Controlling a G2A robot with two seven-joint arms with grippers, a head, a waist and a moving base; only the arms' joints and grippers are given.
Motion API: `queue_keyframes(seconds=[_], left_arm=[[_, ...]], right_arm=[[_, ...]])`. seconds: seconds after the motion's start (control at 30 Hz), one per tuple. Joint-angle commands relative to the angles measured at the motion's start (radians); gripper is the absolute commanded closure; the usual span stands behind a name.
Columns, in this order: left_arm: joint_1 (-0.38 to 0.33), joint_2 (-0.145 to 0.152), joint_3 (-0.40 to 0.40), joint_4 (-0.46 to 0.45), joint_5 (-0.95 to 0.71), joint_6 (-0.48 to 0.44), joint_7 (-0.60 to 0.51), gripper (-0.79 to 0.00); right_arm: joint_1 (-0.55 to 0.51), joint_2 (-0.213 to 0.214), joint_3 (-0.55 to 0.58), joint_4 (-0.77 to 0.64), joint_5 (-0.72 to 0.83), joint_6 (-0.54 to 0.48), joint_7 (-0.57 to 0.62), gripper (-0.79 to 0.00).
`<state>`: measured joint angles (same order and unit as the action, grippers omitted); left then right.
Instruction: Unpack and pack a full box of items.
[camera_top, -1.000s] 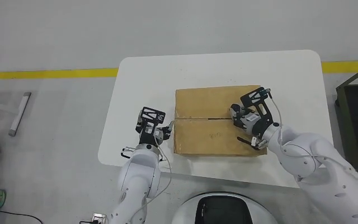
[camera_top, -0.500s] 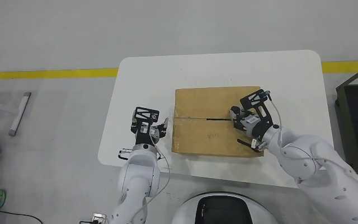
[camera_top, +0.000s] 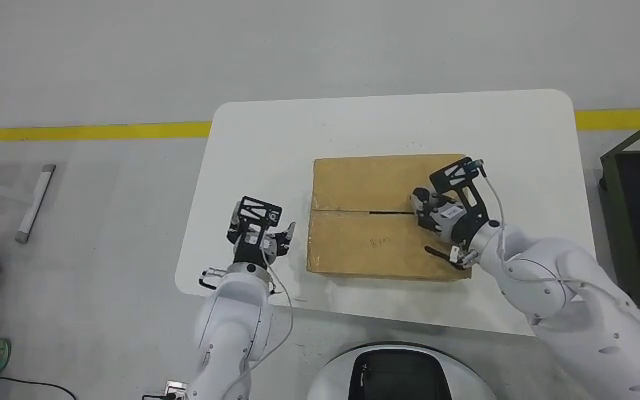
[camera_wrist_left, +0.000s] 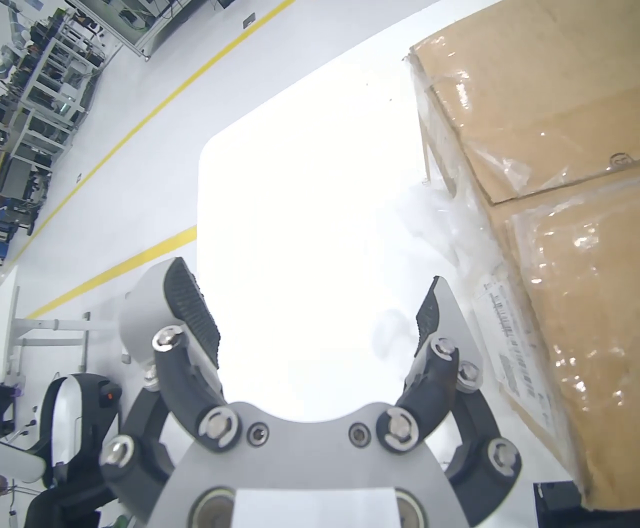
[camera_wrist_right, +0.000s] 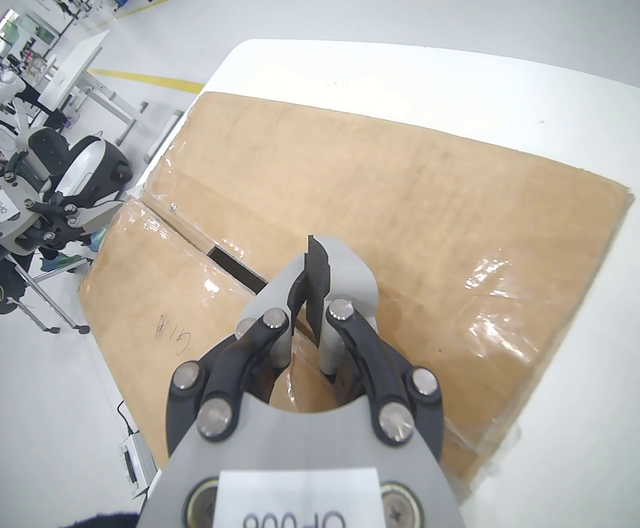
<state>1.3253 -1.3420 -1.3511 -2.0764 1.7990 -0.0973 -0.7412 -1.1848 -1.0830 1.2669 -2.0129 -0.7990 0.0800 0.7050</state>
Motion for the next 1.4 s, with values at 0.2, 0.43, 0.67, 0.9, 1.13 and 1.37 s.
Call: queue_keyframes(seconds=[0.2,0.43,0.67,0.9,1.13,1.37], left_arm=[[0.008,-0.003,-0.007,0.003,-0.149,-0.048,-0.015,-0.785],[-0.045,-0.01,0.051,0.08,-0.149,-0.03,0.002,-0.785],[-0.069,-0.016,0.07,0.121,-0.198,-0.019,0.015,-0.77],[-0.075,-0.016,0.069,0.125,-0.199,-0.014,0.029,-0.148],[-0.067,-0.013,0.06,0.116,-0.187,-0.023,0.04,0.0],[-0.059,-0.012,0.065,0.115,-0.195,-0.036,0.047,0.0]], right_arm=[[0.006,-0.004,-0.004,0.003,-0.004,-0.003,0.004,0.0],[0.013,-0.008,-0.01,0.005,-0.003,-0.001,0.003,0.0],[0.012,-0.01,-0.009,0.002,-0.009,0.005,0.006,0.0],[0.011,-0.013,-0.007,-0.001,-0.011,0.002,0.011,0.0],[0.008,-0.015,-0.006,-0.006,-0.016,0.002,0.015,0.0],[0.002,-0.016,-0.003,-0.014,-0.022,0.002,0.019,0.0]])
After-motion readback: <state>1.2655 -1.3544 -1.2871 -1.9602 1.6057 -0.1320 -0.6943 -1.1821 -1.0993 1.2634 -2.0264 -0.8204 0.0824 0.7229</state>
